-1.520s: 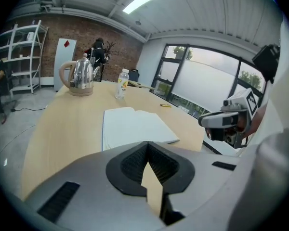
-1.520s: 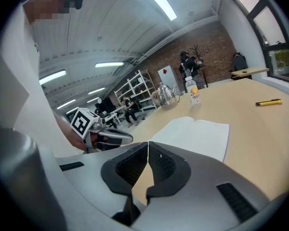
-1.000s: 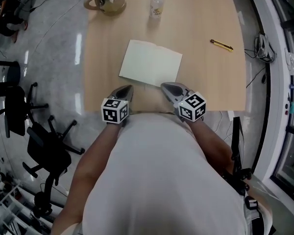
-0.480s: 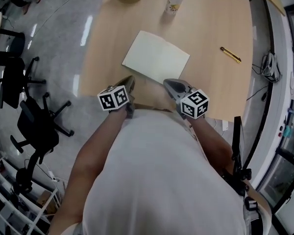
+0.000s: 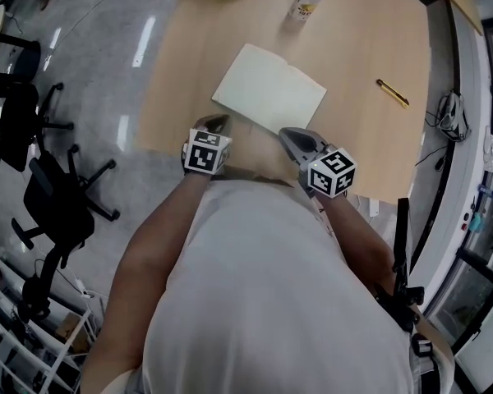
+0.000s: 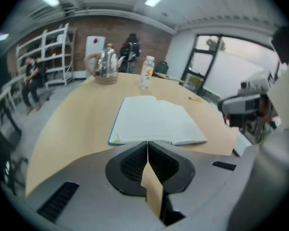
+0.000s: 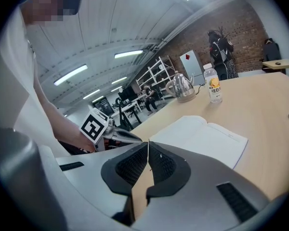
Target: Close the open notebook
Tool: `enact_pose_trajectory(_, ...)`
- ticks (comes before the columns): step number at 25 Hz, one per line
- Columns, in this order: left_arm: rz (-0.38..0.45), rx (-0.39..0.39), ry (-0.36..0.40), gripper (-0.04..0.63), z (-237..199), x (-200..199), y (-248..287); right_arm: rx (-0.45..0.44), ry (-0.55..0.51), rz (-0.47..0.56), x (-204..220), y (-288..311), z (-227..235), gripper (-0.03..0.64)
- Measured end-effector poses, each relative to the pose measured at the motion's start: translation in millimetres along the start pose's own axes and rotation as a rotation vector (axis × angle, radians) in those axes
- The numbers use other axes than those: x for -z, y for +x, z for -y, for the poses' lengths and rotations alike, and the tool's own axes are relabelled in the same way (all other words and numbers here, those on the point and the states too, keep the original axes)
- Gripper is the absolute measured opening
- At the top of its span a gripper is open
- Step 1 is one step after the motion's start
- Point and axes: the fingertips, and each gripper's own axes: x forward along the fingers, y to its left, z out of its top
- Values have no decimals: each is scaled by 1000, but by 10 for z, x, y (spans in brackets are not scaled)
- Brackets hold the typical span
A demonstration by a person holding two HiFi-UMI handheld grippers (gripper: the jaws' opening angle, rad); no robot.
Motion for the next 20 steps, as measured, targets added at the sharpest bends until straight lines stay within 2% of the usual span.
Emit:
enact_pose_trajectory(4,-82,-53,493,8,-104,-29,2,45,27,16,31,7,-41,17)
enact_pose_trajectory(6,-105,-74,678,8,-191,-20,2,71,36,31,27,14,-90,17)
enact_pose_trajectory(8,-106,-83,822,8,-224,-46,31,94,43,45,5,-11,-90,17)
enact_pose_trajectory(12,-116,-61,1060,9,-214,18,72,159,67,74,74,-145,-107,17)
enact_pose_trajectory(16,-118,-16,1197,11,-218,71,77,245,108,112,187,-286,-165,17)
enact_pose_trajectory(17,-114,-5,1229,30,-195,82,92,262,120,120,210,-320,-171,17)
enact_pose_trajectory(18,-110,5,1262,105,-168,92,116,279,130,129,231,-353,-178,17)
enact_pose_trajectory(20,-98,12,1325,133,-132,100,165,309,145,142,270,-414,-203,17)
